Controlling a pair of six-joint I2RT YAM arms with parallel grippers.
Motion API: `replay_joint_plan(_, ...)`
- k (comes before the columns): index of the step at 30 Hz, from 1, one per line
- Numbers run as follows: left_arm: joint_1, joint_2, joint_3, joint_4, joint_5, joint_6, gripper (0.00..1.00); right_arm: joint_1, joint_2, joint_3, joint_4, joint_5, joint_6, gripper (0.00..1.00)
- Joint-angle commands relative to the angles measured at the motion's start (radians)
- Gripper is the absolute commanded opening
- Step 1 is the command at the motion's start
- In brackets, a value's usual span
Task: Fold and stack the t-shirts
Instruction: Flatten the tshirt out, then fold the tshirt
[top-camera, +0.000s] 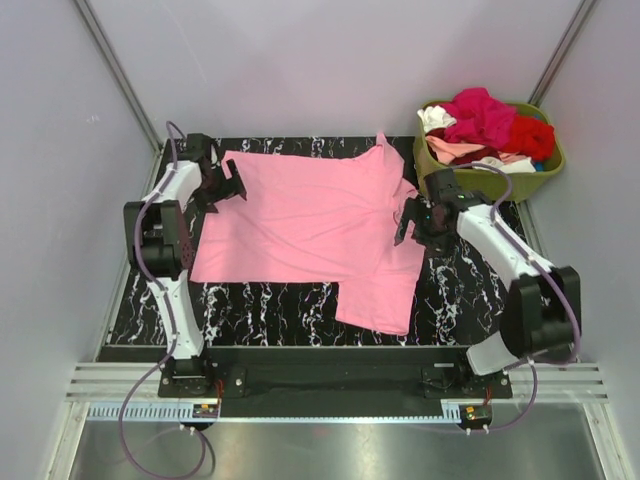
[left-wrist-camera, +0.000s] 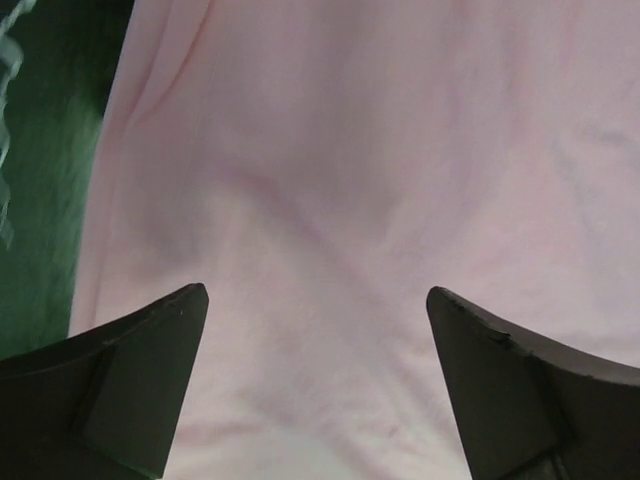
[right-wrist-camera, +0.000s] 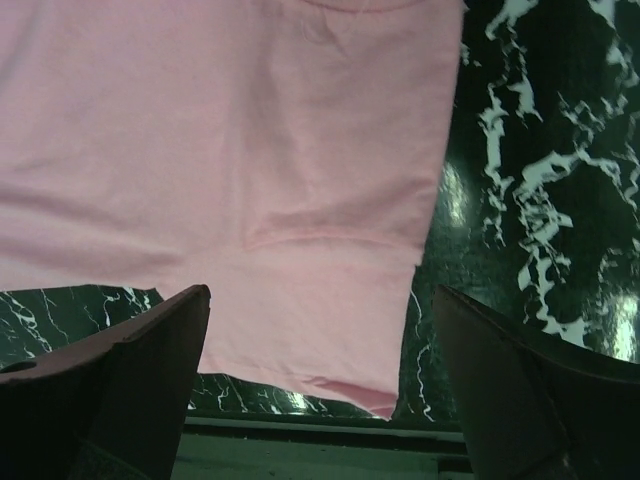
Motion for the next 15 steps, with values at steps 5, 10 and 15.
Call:
replay_joint_plan(5,-0.012,-0.762,-0.575,0.104,-0.141,-0.05,0.99,0.01,-0.45,-0.293,-0.032,-0.015,0.222,1.0)
replay_joint_plan(10,0.102,-1.081,-0.927,0.267,0.214,-0.114,0.99,0.06,-0.601,-0.526,-0.032,-0.103,0.301,1.0)
replay_joint_plan(15,0.127,-1.114,-1.022,0.17,0.263,-0.109,0.99,0.151,-0.575,-0.614,0.01,-0.106,0.359,0.91)
